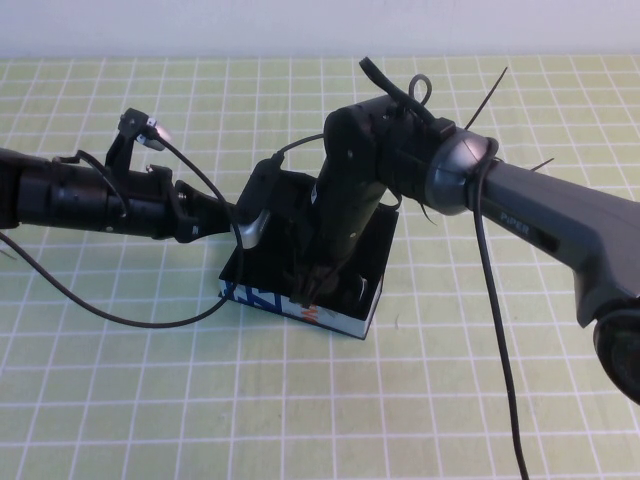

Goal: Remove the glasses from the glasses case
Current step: Pick up the glasses from the glasses case

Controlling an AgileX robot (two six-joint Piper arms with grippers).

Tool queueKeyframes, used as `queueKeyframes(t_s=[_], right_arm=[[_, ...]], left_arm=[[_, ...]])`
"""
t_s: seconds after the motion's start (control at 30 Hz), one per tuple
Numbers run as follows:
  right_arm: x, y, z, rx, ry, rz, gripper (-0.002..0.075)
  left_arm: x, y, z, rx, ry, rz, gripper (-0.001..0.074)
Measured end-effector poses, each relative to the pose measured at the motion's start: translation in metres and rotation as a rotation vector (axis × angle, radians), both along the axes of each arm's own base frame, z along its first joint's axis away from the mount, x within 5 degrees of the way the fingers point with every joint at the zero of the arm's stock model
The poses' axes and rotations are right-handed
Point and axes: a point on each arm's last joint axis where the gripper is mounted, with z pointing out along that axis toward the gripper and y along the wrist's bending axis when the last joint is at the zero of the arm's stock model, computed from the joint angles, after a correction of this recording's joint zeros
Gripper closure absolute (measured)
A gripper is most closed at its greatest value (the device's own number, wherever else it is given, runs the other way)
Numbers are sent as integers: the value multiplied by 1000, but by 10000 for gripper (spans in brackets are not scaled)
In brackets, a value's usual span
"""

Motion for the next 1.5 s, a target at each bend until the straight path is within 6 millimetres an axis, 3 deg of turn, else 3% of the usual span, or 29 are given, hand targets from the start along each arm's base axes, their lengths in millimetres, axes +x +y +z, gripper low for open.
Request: queueKeyframes(t_s=[0.17, 0.57, 0.87, 1.03, 1.3, 1.43, 1.5], right_arm=[[0, 0, 0, 4, -5, -1, 447], [0, 0, 2, 5, -7, -1, 684], [-1, -3, 10, -18, 1, -19, 690], [-5, -6, 49, 13, -12, -57, 692], [-21, -20, 117, 95, -45, -173, 693], [-27, -40, 151, 157, -66, -299, 693], [-31, -58, 169, 189, -73, -377, 693]], left_arm=[[0, 0, 0, 1, 0, 0, 739], [0, 0, 0, 3, 0, -1, 739], [-2, -1, 3, -12, 2, -35, 739], [3, -2, 16, -22, -8, -37, 739], [-7, -1, 70, -1, -102, -49, 739], [-16, 0, 90, 3, -120, -43, 739], [-19, 0, 98, 7, -123, -38, 739]])
